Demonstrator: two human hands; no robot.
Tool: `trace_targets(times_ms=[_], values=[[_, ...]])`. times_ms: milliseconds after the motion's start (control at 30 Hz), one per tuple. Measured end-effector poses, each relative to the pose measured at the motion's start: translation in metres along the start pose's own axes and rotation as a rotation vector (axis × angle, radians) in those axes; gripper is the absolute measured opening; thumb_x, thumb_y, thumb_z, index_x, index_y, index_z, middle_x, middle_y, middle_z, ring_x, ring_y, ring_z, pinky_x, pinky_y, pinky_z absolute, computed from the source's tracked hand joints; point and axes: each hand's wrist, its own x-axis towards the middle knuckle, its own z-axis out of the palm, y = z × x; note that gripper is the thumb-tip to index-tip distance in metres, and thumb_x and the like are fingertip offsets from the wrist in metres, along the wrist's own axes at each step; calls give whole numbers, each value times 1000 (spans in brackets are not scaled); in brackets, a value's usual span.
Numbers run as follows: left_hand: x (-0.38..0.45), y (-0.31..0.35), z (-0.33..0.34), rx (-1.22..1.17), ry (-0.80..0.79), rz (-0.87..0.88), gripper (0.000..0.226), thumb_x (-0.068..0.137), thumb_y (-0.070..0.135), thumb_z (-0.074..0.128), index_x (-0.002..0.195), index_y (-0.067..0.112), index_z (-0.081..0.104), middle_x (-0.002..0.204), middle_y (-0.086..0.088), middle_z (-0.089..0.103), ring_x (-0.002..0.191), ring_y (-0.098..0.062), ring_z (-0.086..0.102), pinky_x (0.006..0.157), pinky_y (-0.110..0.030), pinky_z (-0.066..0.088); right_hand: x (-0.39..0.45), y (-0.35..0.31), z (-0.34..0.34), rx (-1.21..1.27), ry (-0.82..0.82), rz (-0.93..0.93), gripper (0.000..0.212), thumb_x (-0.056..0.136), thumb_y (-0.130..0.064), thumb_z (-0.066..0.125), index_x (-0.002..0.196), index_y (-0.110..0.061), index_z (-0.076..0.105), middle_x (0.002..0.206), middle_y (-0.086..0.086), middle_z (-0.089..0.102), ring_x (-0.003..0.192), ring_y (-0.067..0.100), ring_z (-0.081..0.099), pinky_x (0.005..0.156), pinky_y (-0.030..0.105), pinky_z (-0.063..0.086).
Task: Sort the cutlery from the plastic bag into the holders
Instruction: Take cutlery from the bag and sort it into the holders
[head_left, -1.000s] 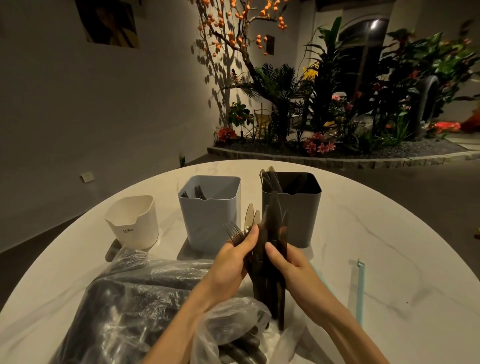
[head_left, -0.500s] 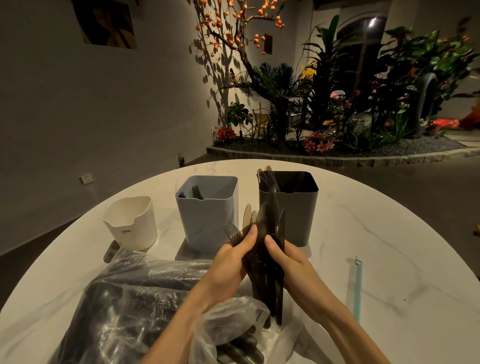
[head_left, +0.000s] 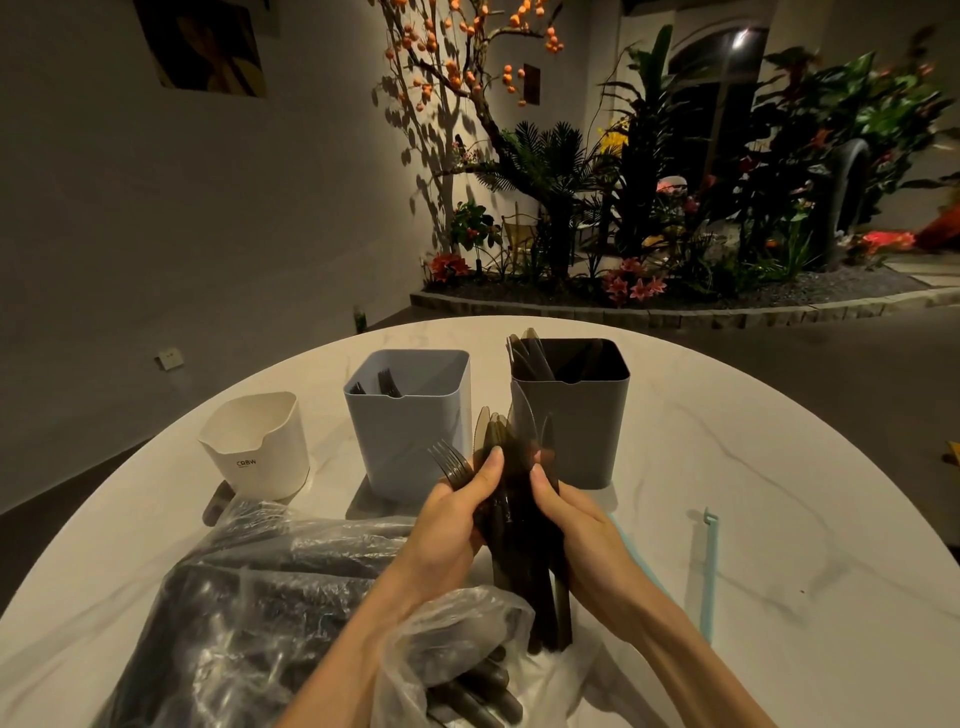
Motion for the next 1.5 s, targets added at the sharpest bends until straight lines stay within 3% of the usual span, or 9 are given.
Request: trace_targets(times_ms=[167, 367, 533, 600, 700, 800, 1033, 1267, 1500], values=[[-6, 1, 5, 245, -7, 25, 37, 100, 39, 45, 117, 24, 75, 123, 1, 72, 119, -15, 65, 109, -50, 45, 0, 6, 6, -22, -34, -54, 35, 99, -52, 41, 132, -46, 52, 135, -13, 60, 128, 11, 55, 111, 36, 44], [-7, 0, 10, 321, -12, 30, 44, 102, 49, 35, 113, 36, 75, 121, 5, 73, 118, -12, 66, 106, -44, 49, 1, 10, 15, -72, -8, -118, 24, 101, -50, 39, 121, -60, 48, 123, -28, 61, 105, -12, 60, 83, 8, 50], [-4, 0, 8, 133, -34, 114, 49, 98, 45, 38, 130, 18, 63, 121, -8, 73, 119, -22, 66, 103, -43, 51, 1, 5, 5, -111, 123, -218, 31, 103, -43, 38, 125, -35, 60, 111, -10, 73, 108, 5, 68, 95, 21, 54], [-2, 2, 6, 69, -1, 208, 49, 98, 41, 36, 132, 15, 59, 119, -9, 73, 117, -24, 67, 98, -41, 53, 1, -2, -1, -65, 177, -273, 34, 103, -41, 40, 116, -19, 63, 96, -1, 74, 92, 14, 72, 86, 29, 59], [0, 7, 2, 8, 80, 310, 47, 98, 40, 40, 125, 10, 63, 94, -11, 71, 85, -24, 69, 78, -34, 56, -1, -16, -10, 73, 253, -343, 32, 100, -38, 45, 99, -9, 58, 73, 2, 62, 59, 14, 57, 58, 21, 51], [-1, 6, 3, 68, 110, 309, 43, 95, 42, 45, 115, 12, 67, 66, -8, 50, 49, -13, 40, 45, -22, 32, -4, -22, -13, 75, 311, -395, 32, 95, -43, 49, 99, -13, 59, 68, -5, 58, 56, 7, 50, 51, 16, 44], [-2, -7, 11, 240, 17, 309, 36, 99, 33, 45, 97, 11, 74, 51, -1, 40, 44, -8, 33, 41, -20, 26, -8, -17, -10, -30, 399, -494, 27, 77, -43, 67, 53, -30, 65, 49, -12, 55, 49, 4, 55, 53, 12, 46], [-2, -19, 10, 207, 3, 104, 37, 97, 31, 47, 68, 11, 59, 45, 3, 35, 36, -5, 27, 36, -15, 23, -2, 4, -4, -180, 281, -229, 45, 77, -58, 66, 66, -15, 62, 50, 1, 49, 48, 13, 50, 49, 22, 46], [0, -23, 5, 227, -43, 146, 35, 97, 35, 46, 86, 3, 57, 48, -1, 36, 36, -7, 28, 35, -16, 24, 8, 16, -4, -114, 339, -81, 47, 84, -56, 67, 79, -9, 59, 52, -3, 48, 45, 5, 46, 46, 15, 40]])
